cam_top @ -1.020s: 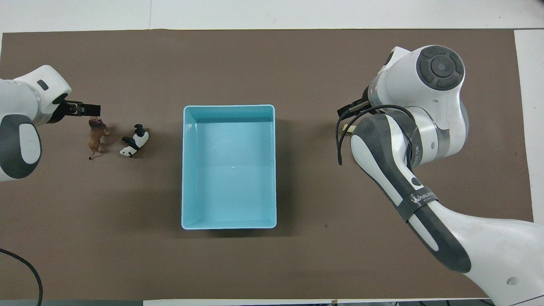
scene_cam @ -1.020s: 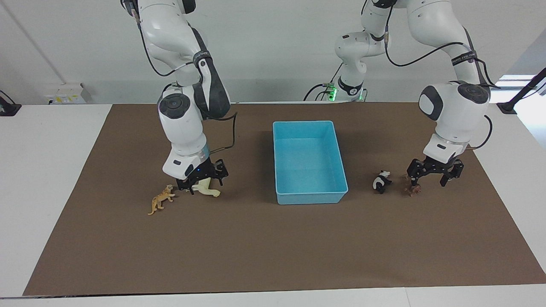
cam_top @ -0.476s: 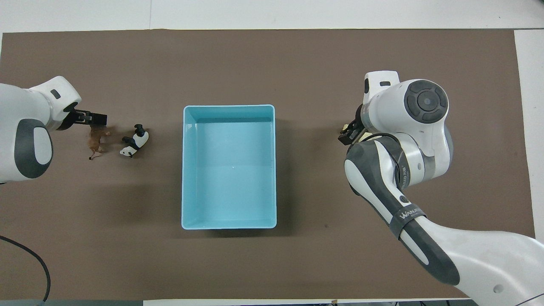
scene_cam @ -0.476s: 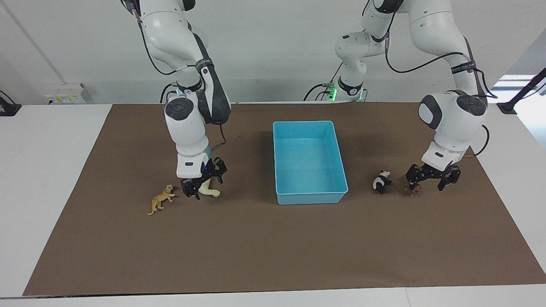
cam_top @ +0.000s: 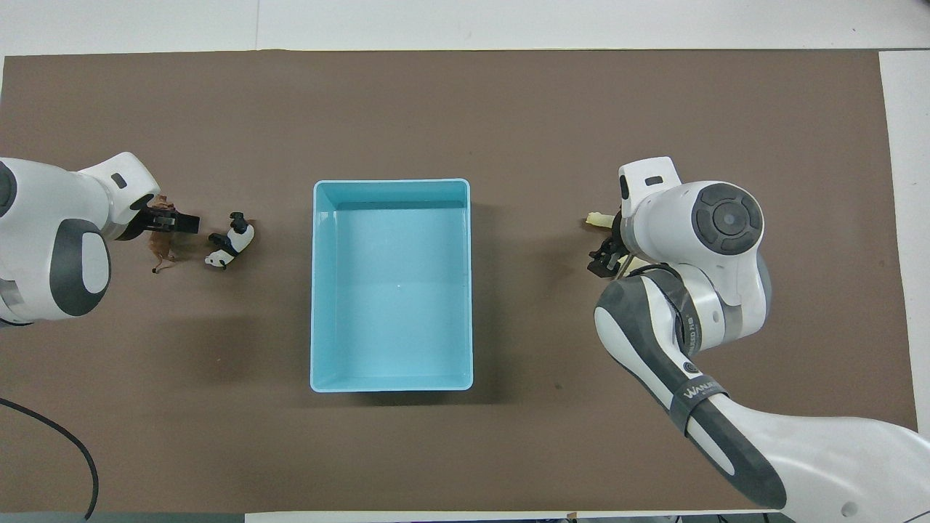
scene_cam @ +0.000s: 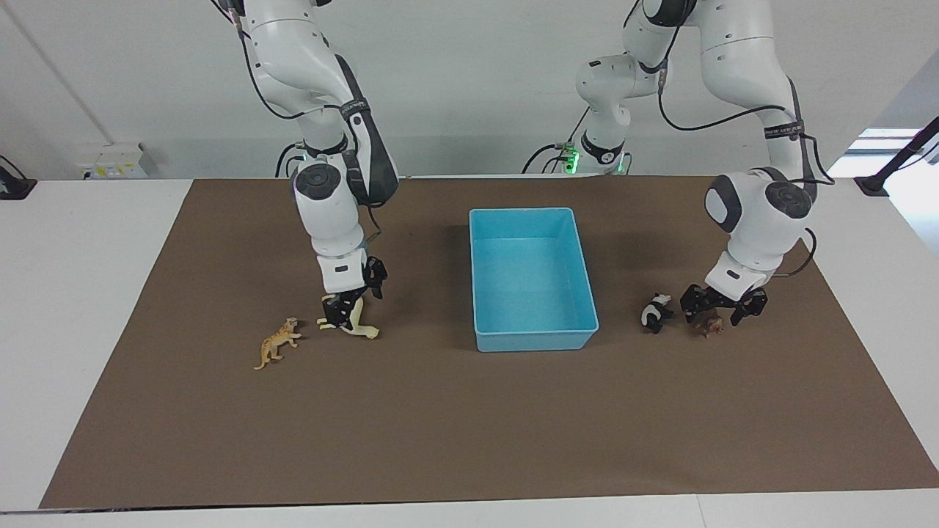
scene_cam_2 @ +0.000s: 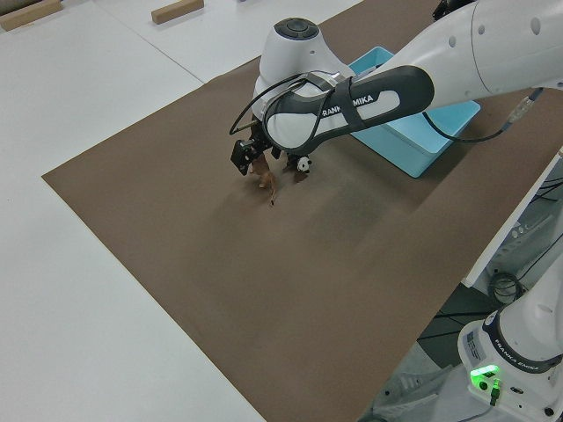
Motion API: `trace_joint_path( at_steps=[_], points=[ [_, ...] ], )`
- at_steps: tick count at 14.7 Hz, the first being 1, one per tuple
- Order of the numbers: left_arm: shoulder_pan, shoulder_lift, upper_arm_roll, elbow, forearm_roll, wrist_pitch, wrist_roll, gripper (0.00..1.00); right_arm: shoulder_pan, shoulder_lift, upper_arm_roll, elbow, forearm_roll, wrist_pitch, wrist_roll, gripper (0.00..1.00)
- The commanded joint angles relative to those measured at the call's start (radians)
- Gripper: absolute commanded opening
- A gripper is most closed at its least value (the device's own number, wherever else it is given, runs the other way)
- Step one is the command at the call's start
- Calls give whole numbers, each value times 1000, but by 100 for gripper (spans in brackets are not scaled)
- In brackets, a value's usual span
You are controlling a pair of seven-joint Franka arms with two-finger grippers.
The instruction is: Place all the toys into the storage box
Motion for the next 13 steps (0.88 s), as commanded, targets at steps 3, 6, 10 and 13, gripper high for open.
trace_joint_path(
  at_steps=[3, 6, 10, 13],
  points=[
    [8, -14, -1, -38, 22, 6, 5, 63, -15, -28, 6, -39, -3, 55, -36, 100],
    [12, -15, -3, -26, 22, -25, -1, 3, -6, 3, 6, -40, -4, 101, -46, 100],
    [6, -9, -4, 96, 5, -155, -50, 0, -7, 44, 6, -40, -20, 164, -74, 100],
    [-50, -9, -7, 268, -36, -345, -185, 0, -17, 67, 6, -43, -20, 207, -120, 100]
  ],
)
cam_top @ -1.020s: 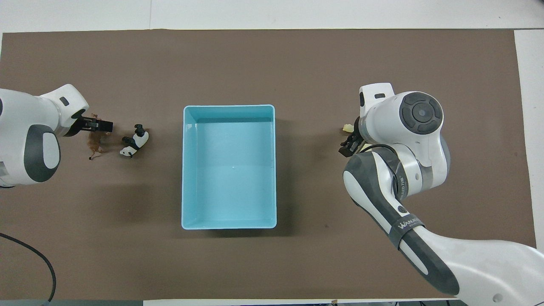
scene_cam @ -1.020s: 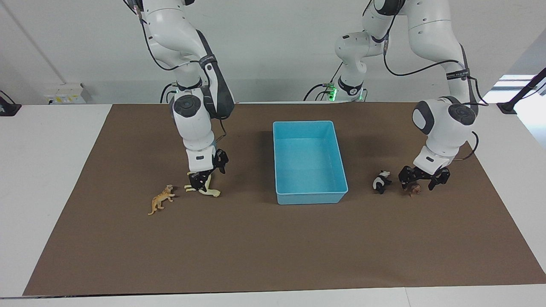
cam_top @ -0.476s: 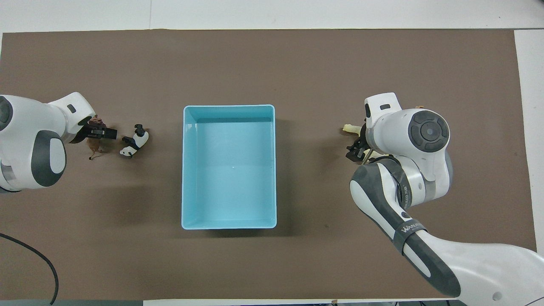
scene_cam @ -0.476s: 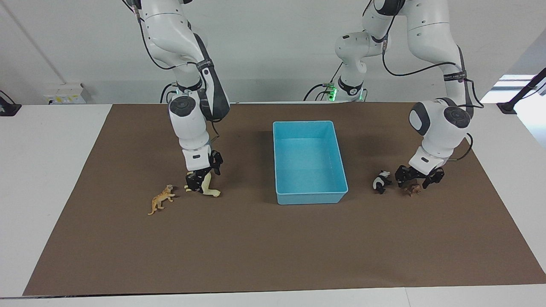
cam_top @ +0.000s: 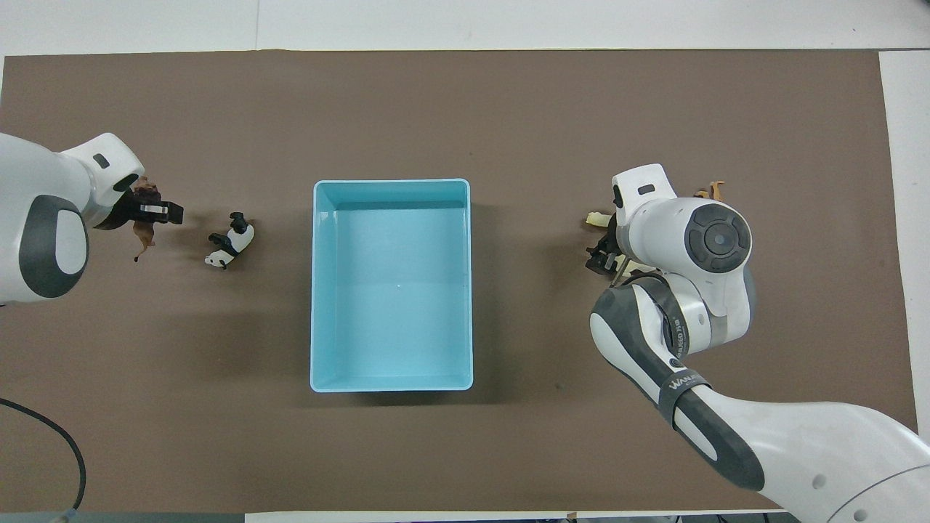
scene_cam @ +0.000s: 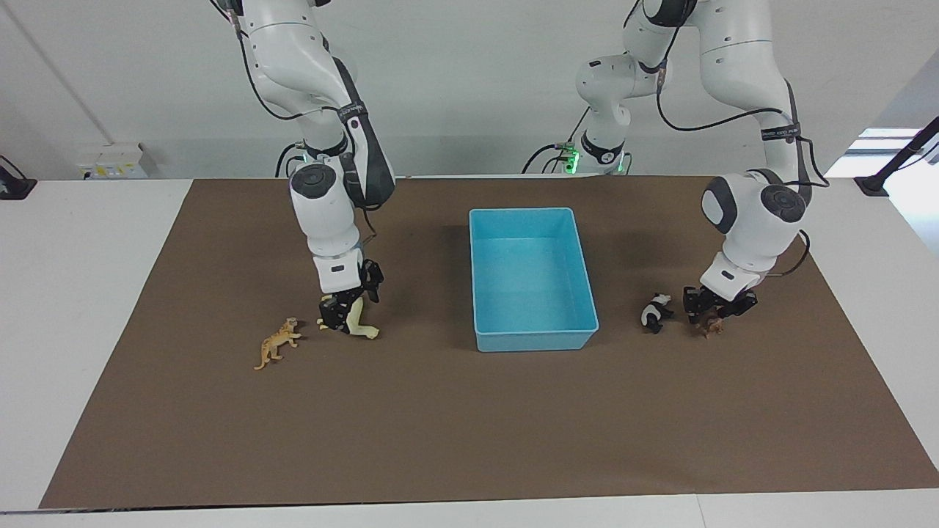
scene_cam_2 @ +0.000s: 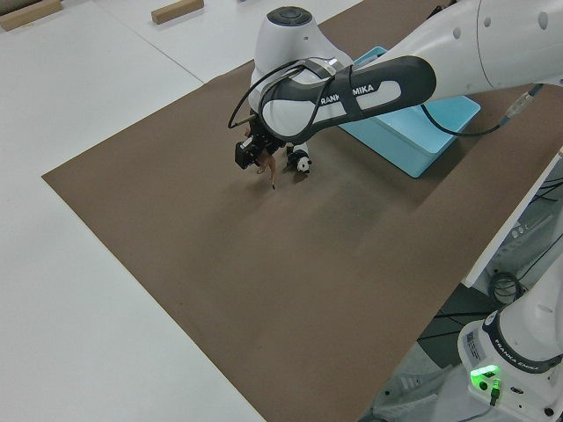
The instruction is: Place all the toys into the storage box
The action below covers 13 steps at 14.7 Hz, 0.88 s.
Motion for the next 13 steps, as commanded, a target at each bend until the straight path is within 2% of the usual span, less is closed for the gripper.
trace_joint_path(
  at_steps=[1, 3, 4, 5, 6, 7, 8, 10, 12, 13],
  points=[
    [-67, -3, 0, 147, -53, -170, -143, 0, -19, 13, 7, -11, -13, 44, -51, 98],
    [-144, -35, -3, 160, -81, -223, -305, 0, -20, 13, 5, -13, -13, 46, -51, 78],
    [-209, -57, -5, 154, -83, -243, -405, 0, -20, 13, 5, -13, -13, 46, -51, 63],
    [-274, -70, -3, 149, -83, -263, -488, 0, -20, 13, 5, -13, -13, 46, -51, 45],
    [-327, -77, -2, 149, -83, -281, -572, 0, -21, 13, 5, -13, -11, 46, -50, 21],
    [-374, -78, -3, 146, -83, -283, -647, 0, -20, 13, 4, -11, -11, 46, -47, 3],
    [-420, -89, -3, 122, -83, -268, -710, 0, -24, 13, 4, -10, -11, 43, -48, 0],
    [-495, -115, -3, 60, -83, -231, -787, 0, -47, 14, 2, 7, -11, 32, -48, 0],
    [-538, -161, -3, -59, -83, -135, -820, 0, -55, 13, 2, 56, -10, -30, -45, 0],
    [-541, -178, -5, -108, -83, -96, -821, 17, -61, 11, 1, 100, -10, -96, -44, 0]
  ],
)
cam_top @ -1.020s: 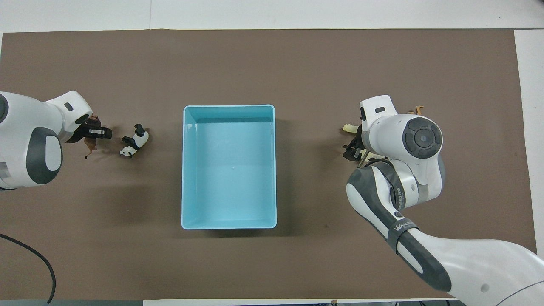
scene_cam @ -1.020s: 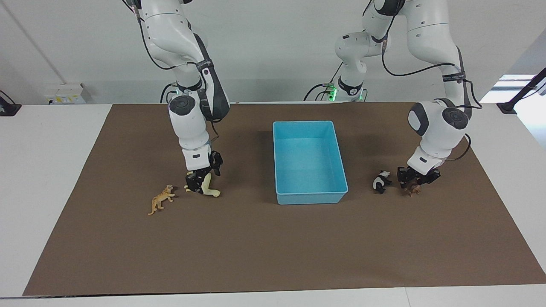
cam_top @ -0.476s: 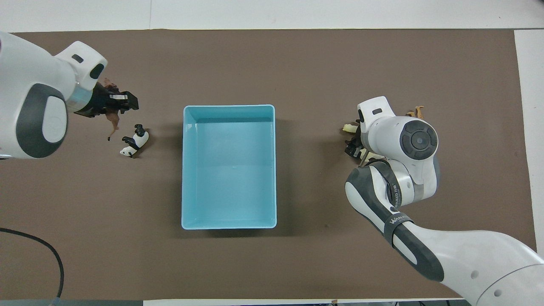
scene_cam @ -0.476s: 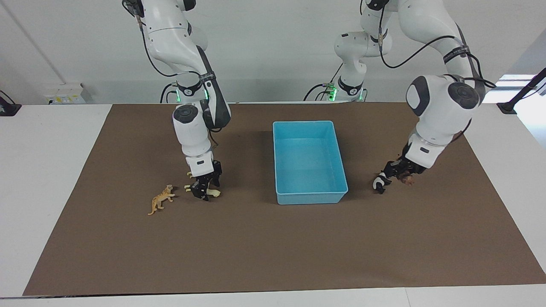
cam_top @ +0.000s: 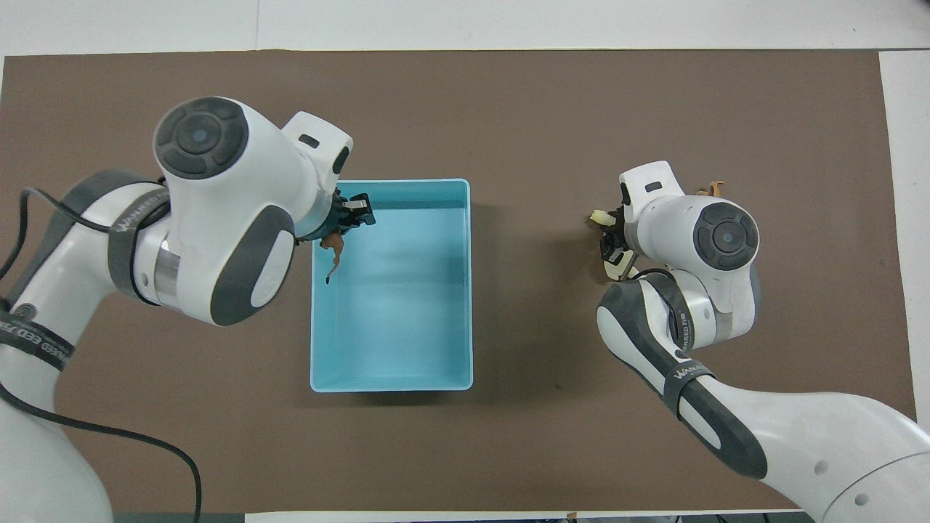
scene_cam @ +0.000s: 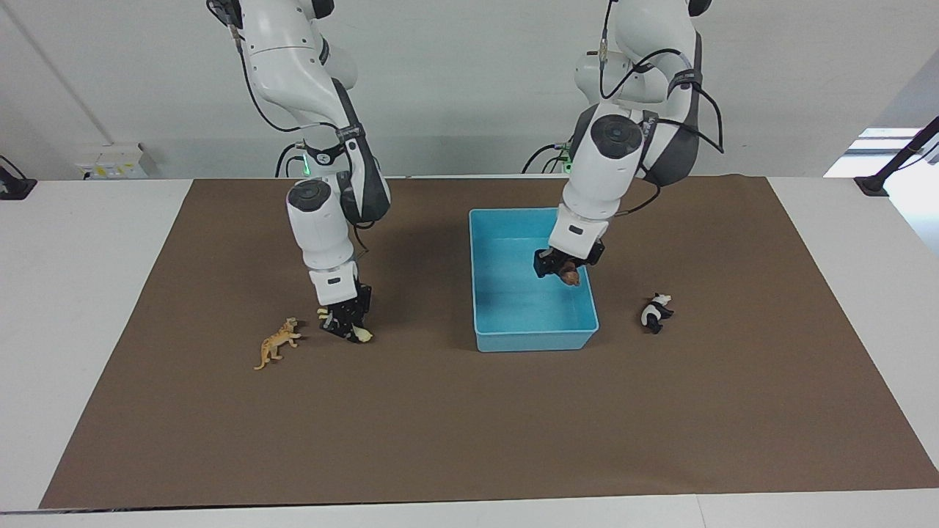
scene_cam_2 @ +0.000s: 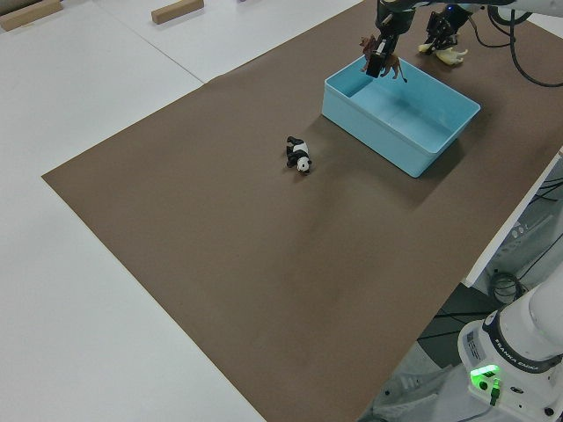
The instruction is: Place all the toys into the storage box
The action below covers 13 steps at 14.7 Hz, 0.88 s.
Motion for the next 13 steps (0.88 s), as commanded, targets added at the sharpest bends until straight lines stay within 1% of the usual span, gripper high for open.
trace_joint_path(
  at_steps=[1, 2, 3, 4, 5, 7, 9, 11, 13],
  points=[
    [-17, -95, 21, -178, -6, 115, -11, 35, -37, -2, 6, 123, -9, -163, -9, 0],
    [-17, -95, 19, -181, -6, 119, -12, 58, -53, -2, 6, 177, -7, -228, -9, 0],
    [-17, -95, 21, -177, -6, 119, -11, 95, -73, -1, 6, 234, -3, -298, -6, 0],
    [-19, -94, 21, -171, -6, 110, -12, 100, -89, 2, 8, 284, 6, -356, 12, 0],
    [-19, -94, 22, -169, -6, 105, -11, 100, -102, 5, 8, 338, 8, -410, 62, 0],
    [-19, -92, 24, -152, 3, 99, -10, 100, -109, 12, 10, 406, 16, -486, 232, 0],
    [10, -95, 33, -119, 9, 76, 2, 100, -100, 42, 11, 504, 46, -582, 392, 0],
    [108, -92, 28, -94, 65, 79, 72, 100, -90, 74, 14, 607, 118, -677, 583, 0],
    [202, -88, 28, -92, 67, 91, 257, 100, -65, 76, 20, 633, 160, -685, 796, 0]
  ],
)
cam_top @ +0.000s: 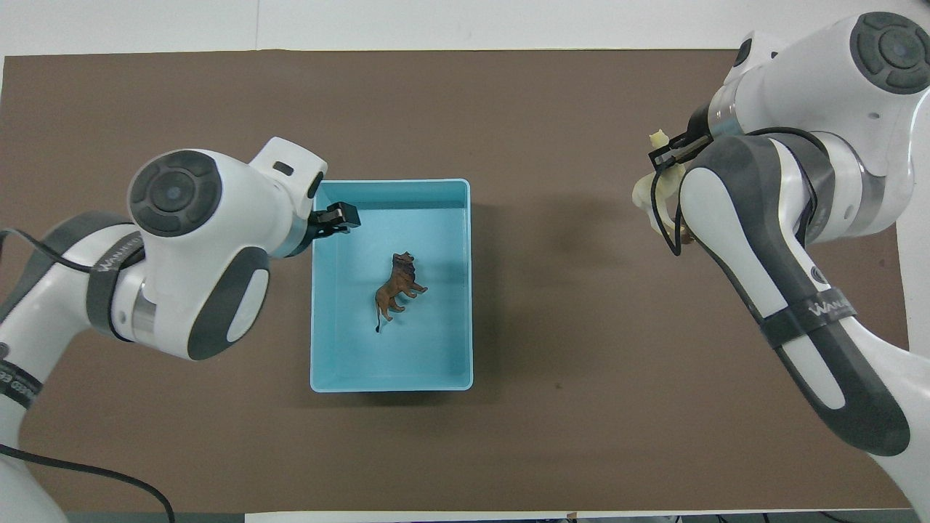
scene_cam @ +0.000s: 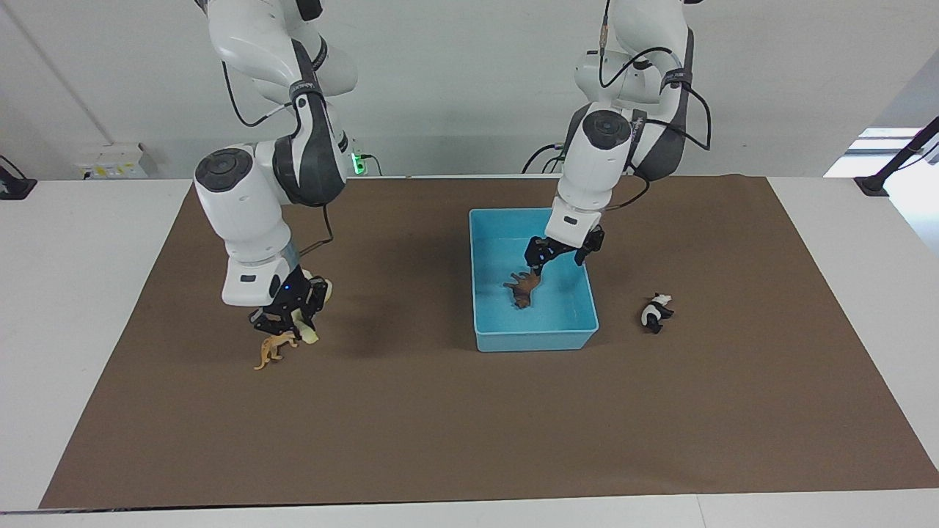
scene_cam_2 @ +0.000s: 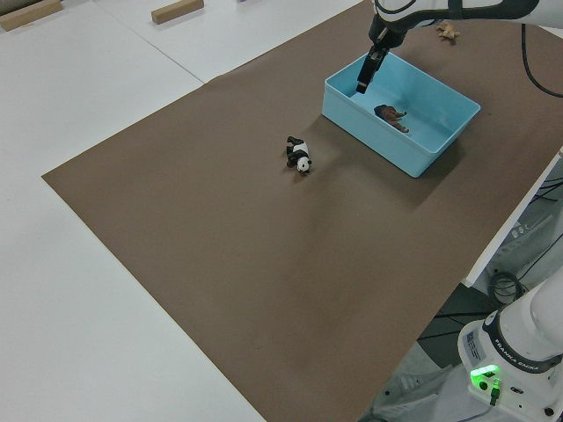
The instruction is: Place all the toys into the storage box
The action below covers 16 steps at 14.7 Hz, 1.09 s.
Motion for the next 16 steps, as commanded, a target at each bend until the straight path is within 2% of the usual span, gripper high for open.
trace_joint_path(
  at_steps=[1, 3, 6, 9, 11, 14, 15, 16],
  points=[
    [139, -3, -4, 5, 15, 1, 230, 100, 45, 41, 8, 82, 66, -37, 287, 0],
    [227, -1, -5, -13, 15, 40, 388, 100, 125, 41, 8, 84, 55, -26, 514, 0],
    [275, 55, -2, -23, 15, 115, 580, 100, 248, 42, 6, 84, 50, 29, 785, 0],
    [288, 89, -2, -50, 23, 190, 674, 100, 360, 50, 3, 85, 38, 74, 915, 0],
    [289, 92, -1, -81, 26, 193, 750, 100, 411, 70, 3, 85, 0, 115, 968, 0],
    [287, 91, -1, -144, 26, 196, 748, 100, 469, 114, 1, 101, -48, 138, 1072, 0],
    [292, 89, -1, -159, 26, 207, 748, 100, 469, 114, 3, 101, -49, 137, 1081, 8],
    [293, 85, -1, -180, 26, 213, 747, 100, 471, 113, 1, 101, -49, 122, 1085, 62]
  ],
)
